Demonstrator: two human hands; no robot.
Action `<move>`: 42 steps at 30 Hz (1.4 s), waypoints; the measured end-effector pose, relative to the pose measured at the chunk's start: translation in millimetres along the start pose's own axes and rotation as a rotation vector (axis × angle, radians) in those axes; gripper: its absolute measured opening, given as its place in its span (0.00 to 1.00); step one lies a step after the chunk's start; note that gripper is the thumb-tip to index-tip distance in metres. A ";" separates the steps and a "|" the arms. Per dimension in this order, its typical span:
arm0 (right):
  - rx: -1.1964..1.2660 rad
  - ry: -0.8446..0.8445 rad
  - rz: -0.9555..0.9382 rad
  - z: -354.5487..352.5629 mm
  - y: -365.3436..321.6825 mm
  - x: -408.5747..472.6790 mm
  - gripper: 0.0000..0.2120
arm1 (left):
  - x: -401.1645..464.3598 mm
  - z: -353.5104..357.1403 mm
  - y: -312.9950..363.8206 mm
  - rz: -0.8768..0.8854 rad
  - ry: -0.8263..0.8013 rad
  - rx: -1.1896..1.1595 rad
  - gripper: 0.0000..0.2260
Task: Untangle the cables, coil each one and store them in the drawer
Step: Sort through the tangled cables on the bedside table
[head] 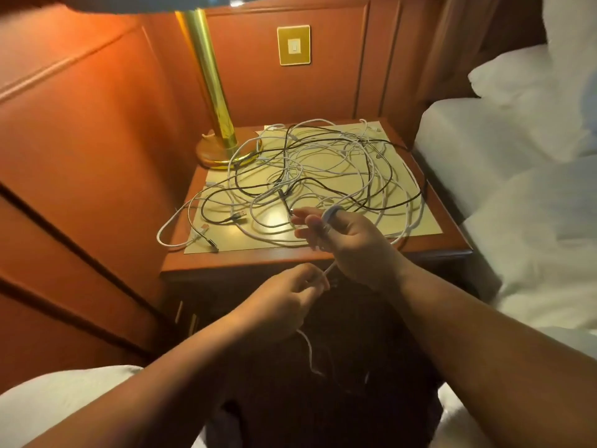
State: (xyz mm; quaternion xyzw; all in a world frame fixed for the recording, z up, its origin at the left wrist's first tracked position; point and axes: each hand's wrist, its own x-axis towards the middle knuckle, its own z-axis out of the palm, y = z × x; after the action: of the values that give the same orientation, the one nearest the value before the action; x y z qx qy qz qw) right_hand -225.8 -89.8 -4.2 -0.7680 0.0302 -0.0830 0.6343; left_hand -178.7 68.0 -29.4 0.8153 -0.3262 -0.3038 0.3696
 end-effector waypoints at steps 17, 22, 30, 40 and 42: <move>0.486 -0.517 0.634 -5.5 1.4 5.0 0.24 | 21.6 -34.7 -8.4 0.168 -0.115 -0.729 0.11; 0.800 -0.556 0.578 3.9 12.3 -5.4 0.22 | 22.3 -22.8 -11.5 0.125 -0.086 -0.901 0.19; 0.989 -0.297 0.330 7.3 7.4 -16.7 0.19 | 19.8 -8.4 -5.5 -0.051 -0.013 -1.009 0.14; -0.239 -0.103 -0.150 -3.7 4.7 -6.5 0.21 | 13.0 -5.2 9.4 -0.071 -0.069 -0.430 0.05; -0.668 -0.148 -0.157 -2.2 12.3 -4.8 0.19 | 14.0 -11.7 4.0 0.008 0.002 -0.090 0.07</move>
State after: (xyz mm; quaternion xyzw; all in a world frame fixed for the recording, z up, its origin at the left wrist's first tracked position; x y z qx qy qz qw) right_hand -230.2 -93.6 -16.3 -0.9371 -0.0496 -0.0610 0.3402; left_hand -162.8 60.1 -23.4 0.7968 -0.3153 -0.3158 0.4073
